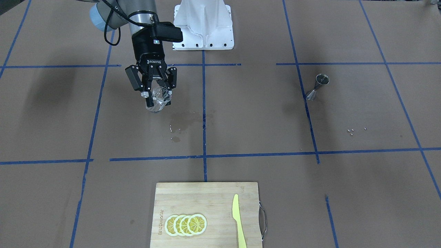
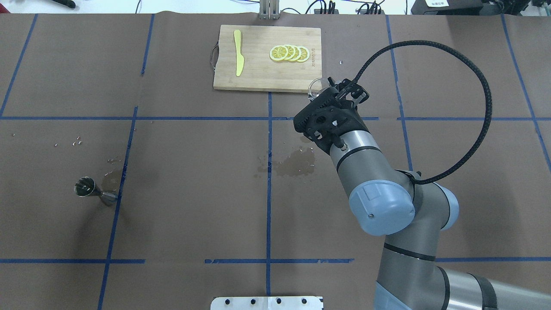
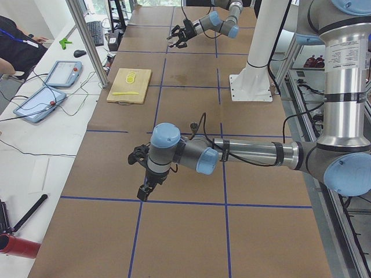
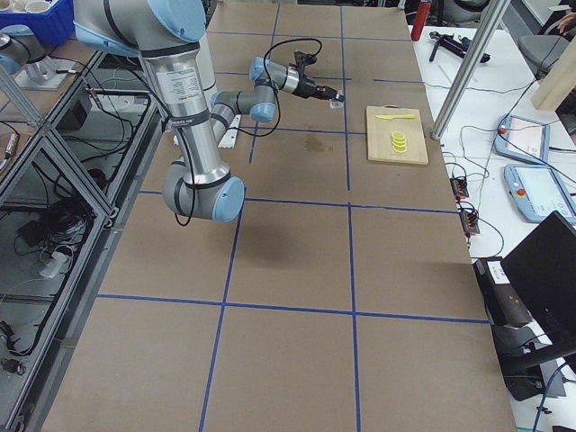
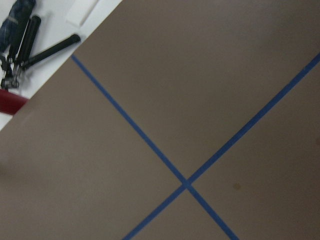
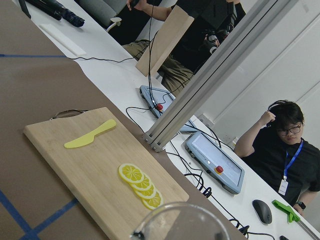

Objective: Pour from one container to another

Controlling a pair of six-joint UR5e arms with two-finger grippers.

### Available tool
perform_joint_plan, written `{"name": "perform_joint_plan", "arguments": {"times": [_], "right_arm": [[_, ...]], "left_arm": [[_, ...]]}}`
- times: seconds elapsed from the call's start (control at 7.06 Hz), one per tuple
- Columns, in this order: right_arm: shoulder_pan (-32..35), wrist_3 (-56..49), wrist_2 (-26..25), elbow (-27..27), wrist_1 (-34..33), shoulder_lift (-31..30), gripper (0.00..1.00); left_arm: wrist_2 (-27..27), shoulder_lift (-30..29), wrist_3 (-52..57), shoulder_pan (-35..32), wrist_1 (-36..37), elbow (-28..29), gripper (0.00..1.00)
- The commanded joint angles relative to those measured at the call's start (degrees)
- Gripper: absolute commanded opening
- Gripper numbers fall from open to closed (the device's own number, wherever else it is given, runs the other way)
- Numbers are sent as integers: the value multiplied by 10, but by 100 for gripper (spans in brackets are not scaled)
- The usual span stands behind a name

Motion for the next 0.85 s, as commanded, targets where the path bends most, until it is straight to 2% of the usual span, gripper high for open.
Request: {"name": "perform_joint_plan", "arguments": {"times": [0.0, 0.14, 0.28, 0.57, 0.71], "right_arm": [[0, 0, 0, 0, 0, 0, 0], [0, 0, 0, 0, 0, 0, 0], [0, 0, 0, 1, 0, 0, 0], [2, 1, 1, 3, 1, 0, 0], [2, 2, 1, 24, 7, -21, 0]], "left_arm": [[-21, -4, 2, -17, 68, 56, 100], [-95, 3, -4, -25, 76, 65, 100], [-138, 21, -5, -31, 73, 57, 100], [-137, 14, -6, -49, 72, 54, 100], [-136, 12, -5, -48, 69, 54, 100]]}}
